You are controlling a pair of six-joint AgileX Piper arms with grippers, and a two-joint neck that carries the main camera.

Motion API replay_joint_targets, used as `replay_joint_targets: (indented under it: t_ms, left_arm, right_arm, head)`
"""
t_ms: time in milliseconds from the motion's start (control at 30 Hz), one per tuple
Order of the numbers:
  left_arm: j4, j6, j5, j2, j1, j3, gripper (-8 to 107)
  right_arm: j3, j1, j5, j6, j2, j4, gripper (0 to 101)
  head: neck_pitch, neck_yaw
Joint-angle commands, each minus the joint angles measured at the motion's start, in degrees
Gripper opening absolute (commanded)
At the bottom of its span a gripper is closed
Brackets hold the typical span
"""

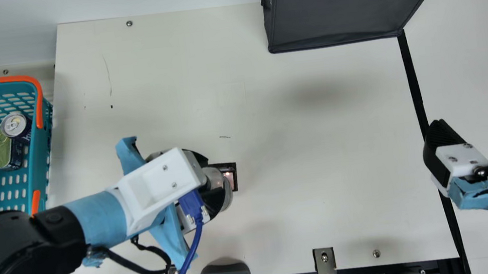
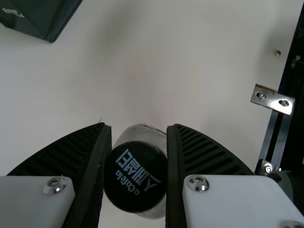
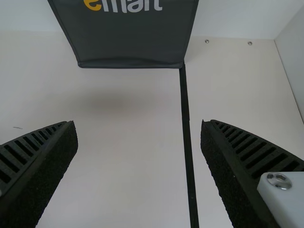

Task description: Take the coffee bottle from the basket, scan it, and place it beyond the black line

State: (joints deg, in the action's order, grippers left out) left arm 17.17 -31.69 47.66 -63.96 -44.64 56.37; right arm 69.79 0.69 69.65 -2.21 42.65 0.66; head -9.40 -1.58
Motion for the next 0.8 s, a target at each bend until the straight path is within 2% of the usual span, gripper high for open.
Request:
replay_joint_targets:
  t_ms: [0, 367, 767]
  left_arm:
    - [0.11, 0.13, 0.16, 0.36, -0.3, -0.34, 10]
    - [-0.37, 2.09, 0.06, 2.05, -2.68, -2.04, 10]
    - [-0.8, 3.1, -4.29, 1.21, -4.85, -5.09, 10]
  right_arm:
    - [0.0, 0.0, 0.0, 0.0, 0.0, 0.0, 91]
    - [0.0, 0.0, -0.06, 0.0, 0.0, 0.0, 91]
    - [0.0, 0.0, -0.06, 0.0, 0.0, 0.0, 91]
  head:
    - [1.48, 0.0]
    - [1.48, 0.0]
    - [1.48, 0.0]
